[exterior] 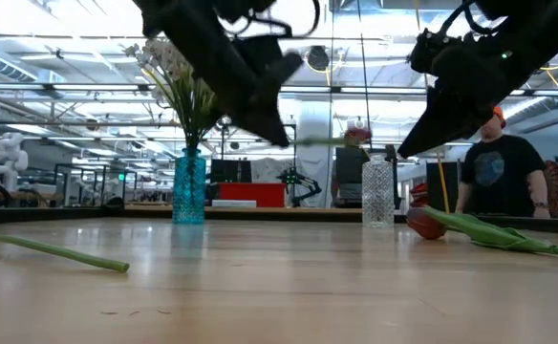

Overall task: Sort flowers into vase by color
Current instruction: Put the top red tulip into the transparent vase

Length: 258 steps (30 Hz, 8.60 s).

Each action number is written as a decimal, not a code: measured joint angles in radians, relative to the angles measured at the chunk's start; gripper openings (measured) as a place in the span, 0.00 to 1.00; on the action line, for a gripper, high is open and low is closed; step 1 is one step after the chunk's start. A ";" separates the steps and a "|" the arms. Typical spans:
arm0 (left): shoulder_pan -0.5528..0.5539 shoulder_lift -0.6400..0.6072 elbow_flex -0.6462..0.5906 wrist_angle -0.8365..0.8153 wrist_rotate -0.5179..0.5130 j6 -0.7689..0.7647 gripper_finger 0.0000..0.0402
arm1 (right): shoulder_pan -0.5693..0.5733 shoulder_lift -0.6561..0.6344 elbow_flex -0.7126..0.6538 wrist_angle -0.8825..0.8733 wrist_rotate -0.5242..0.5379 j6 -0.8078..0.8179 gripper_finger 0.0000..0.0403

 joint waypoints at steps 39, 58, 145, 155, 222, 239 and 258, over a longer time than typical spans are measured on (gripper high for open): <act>-0.023 -0.195 0.002 0.698 0.327 0.565 0.00 | -0.160 0.000 -0.217 1.388 -0.311 -0.525 0.17; -0.014 -0.077 0.002 0.915 0.440 0.562 0.00 | -0.161 -0.006 -0.177 1.318 -0.390 -0.552 0.63; 0.003 0.128 0.003 1.223 0.480 0.562 0.00 | -0.139 -0.110 -0.175 1.337 -0.423 -0.566 0.42; 0.003 0.128 0.003 1.210 0.480 0.562 0.00 | -0.139 -0.110 -0.175 1.335 -0.422 -0.560 0.08; -0.079 -0.073 0.003 0.249 0.195 0.381 0.44 | -0.635 -0.157 0.305 0.314 -0.161 -0.704 0.01; -0.079 -0.030 0.003 0.240 0.191 0.386 0.31 | -0.648 -0.103 0.266 0.403 -0.152 -0.636 0.02; -0.079 -0.022 0.003 0.269 0.192 0.378 0.31 | -0.661 -0.097 0.265 0.399 -0.080 -0.585 0.02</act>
